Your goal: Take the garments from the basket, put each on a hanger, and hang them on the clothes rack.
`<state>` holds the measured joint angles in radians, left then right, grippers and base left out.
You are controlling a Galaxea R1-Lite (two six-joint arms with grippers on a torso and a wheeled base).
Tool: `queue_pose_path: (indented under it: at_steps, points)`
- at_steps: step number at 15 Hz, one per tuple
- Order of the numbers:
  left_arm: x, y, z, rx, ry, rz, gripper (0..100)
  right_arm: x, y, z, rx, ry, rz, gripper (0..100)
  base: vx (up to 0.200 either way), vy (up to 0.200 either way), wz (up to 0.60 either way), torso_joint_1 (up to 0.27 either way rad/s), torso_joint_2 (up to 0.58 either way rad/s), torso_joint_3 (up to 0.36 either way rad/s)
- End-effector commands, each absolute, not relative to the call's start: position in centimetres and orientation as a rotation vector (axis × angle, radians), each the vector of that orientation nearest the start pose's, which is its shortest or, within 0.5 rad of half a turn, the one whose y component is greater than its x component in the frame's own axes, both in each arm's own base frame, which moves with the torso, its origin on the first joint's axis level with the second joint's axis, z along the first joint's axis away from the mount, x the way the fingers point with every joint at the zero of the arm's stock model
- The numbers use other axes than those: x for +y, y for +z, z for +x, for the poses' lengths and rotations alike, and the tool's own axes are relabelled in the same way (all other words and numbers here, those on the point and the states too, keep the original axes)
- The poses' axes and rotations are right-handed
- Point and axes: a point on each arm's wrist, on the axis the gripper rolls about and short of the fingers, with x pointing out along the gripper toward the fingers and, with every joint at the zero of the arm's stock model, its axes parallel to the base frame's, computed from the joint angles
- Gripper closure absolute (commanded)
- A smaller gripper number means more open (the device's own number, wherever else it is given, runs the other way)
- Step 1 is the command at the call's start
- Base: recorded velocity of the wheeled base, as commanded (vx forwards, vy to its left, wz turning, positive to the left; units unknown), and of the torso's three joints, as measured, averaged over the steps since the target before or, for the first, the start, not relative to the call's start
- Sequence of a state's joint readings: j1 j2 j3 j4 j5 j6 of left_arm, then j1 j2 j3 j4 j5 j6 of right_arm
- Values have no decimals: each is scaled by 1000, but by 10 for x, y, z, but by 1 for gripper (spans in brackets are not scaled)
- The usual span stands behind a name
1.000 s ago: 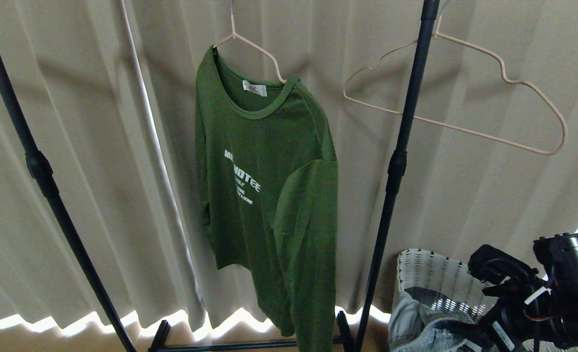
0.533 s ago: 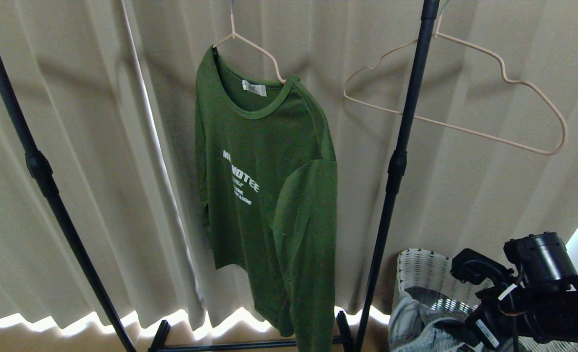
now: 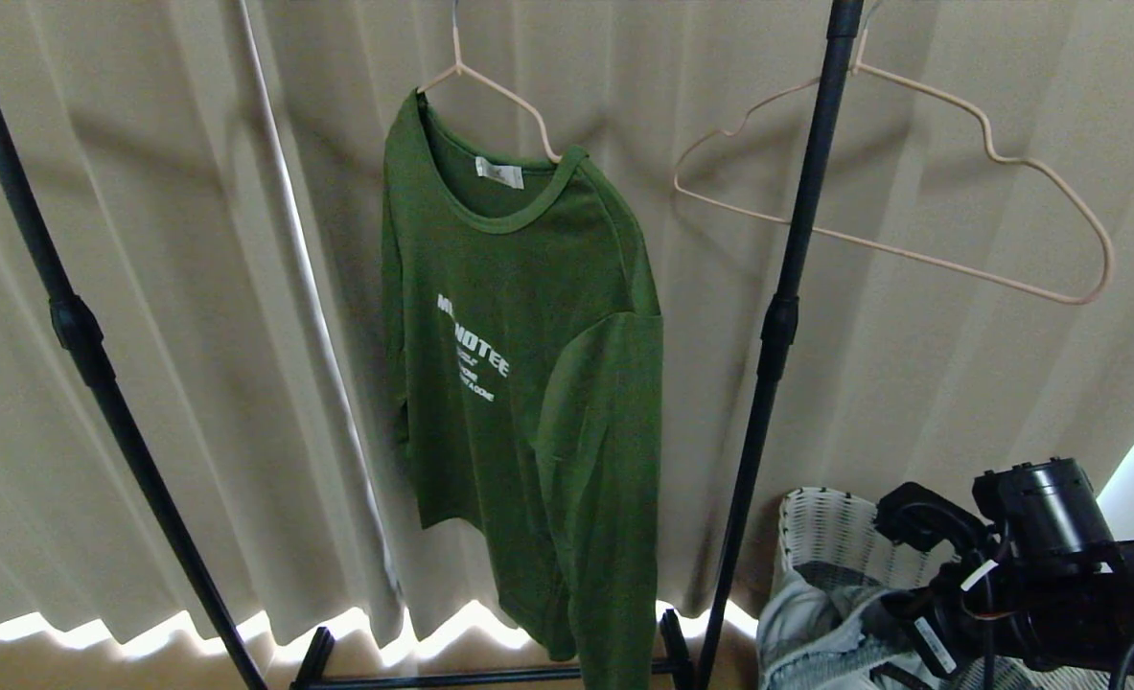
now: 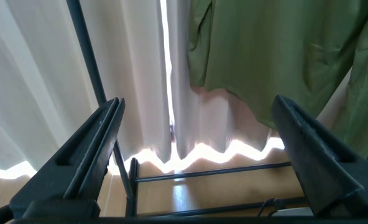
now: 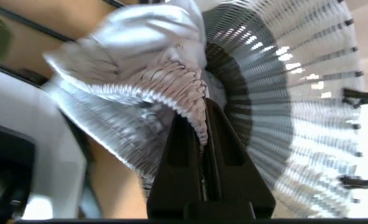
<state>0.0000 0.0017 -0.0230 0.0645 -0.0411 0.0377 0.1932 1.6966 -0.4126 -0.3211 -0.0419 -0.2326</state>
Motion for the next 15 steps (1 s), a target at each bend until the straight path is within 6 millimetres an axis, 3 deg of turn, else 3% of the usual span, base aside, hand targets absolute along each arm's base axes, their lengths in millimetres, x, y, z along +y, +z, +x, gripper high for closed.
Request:
queue_pose_path:
  at_steps: [1, 7, 13, 15]
  points:
    - [-1, 75, -25, 42, -42, 36, 0, 45, 82, 209, 864, 255, -300, 100, 0, 0, 0, 0, 0, 0]
    - [-1, 75, -25, 43, -42, 16, 0, 49, 147, 170, 533, 354, -230, 100, -33, 0, 0, 1, 1, 0]
    - [-1, 75, -25, 43, -40, 16, 0, 54, 161, 144, 422, 421, -239, 100, -200, 0, 0, 0, 2, 2]
    - [-1, 75, -25, 43, -42, 18, 0, 54, 163, 143, 413, 421, -237, 100, 0, 0, 0, 0, 0, 0]
